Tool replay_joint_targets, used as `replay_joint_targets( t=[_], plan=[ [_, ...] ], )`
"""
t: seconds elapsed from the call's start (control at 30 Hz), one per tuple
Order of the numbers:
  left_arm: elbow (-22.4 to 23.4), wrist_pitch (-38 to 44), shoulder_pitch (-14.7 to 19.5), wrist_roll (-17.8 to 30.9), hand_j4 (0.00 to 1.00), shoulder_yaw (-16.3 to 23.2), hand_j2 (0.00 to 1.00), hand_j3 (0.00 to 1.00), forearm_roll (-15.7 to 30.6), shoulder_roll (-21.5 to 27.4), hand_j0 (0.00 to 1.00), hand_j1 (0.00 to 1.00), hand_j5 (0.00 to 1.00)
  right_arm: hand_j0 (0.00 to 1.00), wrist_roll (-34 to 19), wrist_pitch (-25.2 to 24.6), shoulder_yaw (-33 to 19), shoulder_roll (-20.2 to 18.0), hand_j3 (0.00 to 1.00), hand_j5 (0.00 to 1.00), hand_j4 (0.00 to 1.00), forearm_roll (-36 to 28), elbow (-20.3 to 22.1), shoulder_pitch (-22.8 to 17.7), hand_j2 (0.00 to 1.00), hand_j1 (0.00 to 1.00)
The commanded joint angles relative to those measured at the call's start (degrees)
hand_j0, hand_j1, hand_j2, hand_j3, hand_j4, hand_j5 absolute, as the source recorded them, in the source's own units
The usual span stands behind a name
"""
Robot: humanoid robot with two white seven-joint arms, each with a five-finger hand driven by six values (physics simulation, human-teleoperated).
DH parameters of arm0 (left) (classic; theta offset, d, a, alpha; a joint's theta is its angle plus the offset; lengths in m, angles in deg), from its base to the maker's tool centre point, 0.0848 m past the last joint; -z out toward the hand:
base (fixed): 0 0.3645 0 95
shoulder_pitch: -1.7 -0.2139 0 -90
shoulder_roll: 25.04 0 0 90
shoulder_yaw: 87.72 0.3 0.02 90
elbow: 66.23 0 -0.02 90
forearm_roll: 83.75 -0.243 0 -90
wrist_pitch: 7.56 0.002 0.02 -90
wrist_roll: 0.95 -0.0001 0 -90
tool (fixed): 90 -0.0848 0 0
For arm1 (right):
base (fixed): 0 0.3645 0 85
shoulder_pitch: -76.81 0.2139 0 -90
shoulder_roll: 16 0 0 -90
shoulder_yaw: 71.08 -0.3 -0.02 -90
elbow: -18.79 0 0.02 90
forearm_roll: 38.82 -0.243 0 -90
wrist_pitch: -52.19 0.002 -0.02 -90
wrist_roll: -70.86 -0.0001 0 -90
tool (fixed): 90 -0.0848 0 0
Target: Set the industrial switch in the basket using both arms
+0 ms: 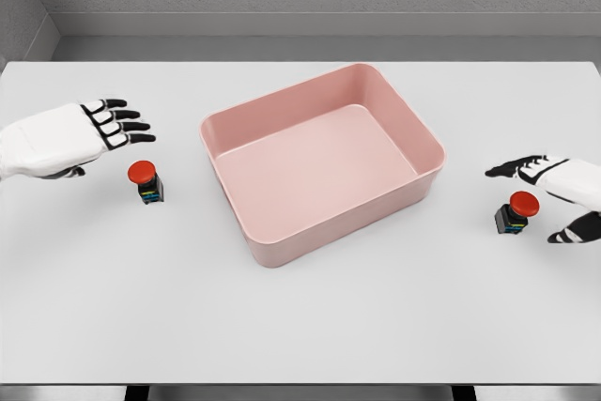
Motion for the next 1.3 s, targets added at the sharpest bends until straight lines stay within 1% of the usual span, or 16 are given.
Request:
replay_joint_targets(
  t=[0.0,0.03,0.07,0.13,0.17,0.37,0.43,0.5,0.67,0.77,0.9,1.13,1.17,1.2,1.23,1.27],
  plan=[
    [-1.0,0.0,0.1,1.0,1.00,1.5,1.00,1.00,0.3,0.1,1.00,1.00,1.00,1.00,-1.5,-0.9,0.2,0.0,1.00,1.00,1.00,-0.3,-0.1,0.0,1.00,1.00],
    [-1.1,0.0,0.1,1.3,1.00,2.3,1.00,1.00,0.3,-0.4,1.00,1.00,1.00,1.00,-1.5,-2.6,0.2,-0.1,1.00,1.00,1.00,-0.3,-0.2,0.2,1.00,1.00],
    [-1.8,0.0,0.2,3.2,1.00,3.0,1.00,1.00,0.4,-0.9,1.00,1.00,1.00,1.00,-1.5,-4.9,0.1,-0.1,1.00,1.00,1.00,-0.3,-0.1,0.2,1.00,1.00],
    [-1.8,0.0,0.2,3.9,1.00,3.4,1.00,1.00,0.5,-1.6,1.00,1.00,1.00,1.00,-1.8,-5.3,0.1,-0.1,1.00,1.00,1.00,-0.1,0.0,0.5,1.00,1.00],
    [-1.8,0.0,0.2,3.9,1.00,3.5,1.00,1.00,0.3,-1.9,1.00,1.00,1.00,1.00,-4.2,-5.4,-0.2,0.0,1.00,1.00,1.00,-0.2,0.1,0.6,1.00,1.00],
    [-1.2,0.0,1.1,3.9,1.00,4.8,1.00,1.00,0.2,-3.4,1.00,1.00,1.00,1.00,-4.2,-7.0,0.4,0.4,1.00,1.00,1.00,-0.2,0.1,4.3,1.00,1.00],
    [-0.9,0.0,2.9,3.9,1.00,7.2,1.00,1.00,0.0,-4.5,1.00,1.00,1.00,1.00,-4.2,-8.3,2.2,0.6,1.00,1.00,1.00,-0.2,0.1,5.7,1.00,1.00],
    [1.1,0.0,4.7,3.9,1.00,8.8,1.00,1.00,-0.1,-5.9,1.00,1.00,1.00,1.00,-4.2,-9.7,6.0,1.1,1.00,1.00,1.00,-0.2,0.1,8.6,1.00,1.00],
    [1.2,0.0,5.3,3.9,1.00,9.8,1.00,1.00,-1.8,-6.5,1.00,1.00,1.00,1.00,-4.2,-10.4,8.1,1.4,1.00,1.00,1.00,-0.2,0.1,8.7,1.00,1.00],
    [1.4,0.0,5.4,3.9,1.00,9.8,1.00,1.00,-1.8,-6.5,1.00,1.00,1.00,1.00,-4.2,-10.9,8.1,1.3,1.00,1.00,1.00,-0.2,0.0,8.7,1.00,1.00],
    [4.0,0.0,6.1,3.9,1.00,9.8,1.00,1.00,-1.5,-6.5,1.00,1.00,1.00,1.00,-4.2,-11.2,8.8,1.3,1.00,1.00,1.00,-0.1,-0.6,8.7,1.00,1.00],
    [5.6,0.0,6.5,3.9,0.99,9.8,0.99,0.99,-1.6,-7.4,0.99,0.99,0.99,1.00,-4.2,-12.0,10.4,1.3,1.00,1.00,1.00,-0.1,-0.6,8.6,1.00,1.00],
    [5.7,0.0,6.5,3.9,0.97,9.9,0.97,0.97,-1.6,-7.4,0.97,0.97,0.97,0.99,-4.2,-12.1,10.4,1.3,0.99,0.99,0.99,-0.1,-0.6,8.6,0.99,0.99],
    [5.7,0.0,6.6,3.9,0.94,10.1,0.94,0.94,-1.6,-7.4,0.94,0.94,0.94,0.95,-4.2,-12.1,10.4,1.3,0.95,0.95,0.95,-0.1,-0.6,8.6,0.95,0.95],
    [5.7,0.0,6.6,4.0,0.89,10.2,0.89,0.89,-1.7,-7.4,0.89,0.89,0.89,0.86,-4.2,-12.0,10.4,1.3,0.86,0.86,0.86,0.0,-0.7,8.5,0.86,0.86],
    [5.7,0.0,6.5,4.7,0.85,10.2,0.85,0.85,-1.6,-7.4,0.85,0.85,0.85,0.81,-4.2,-12.1,10.4,1.3,0.81,0.81,0.81,0.7,-0.7,8.6,0.81,0.81]
  ],
)
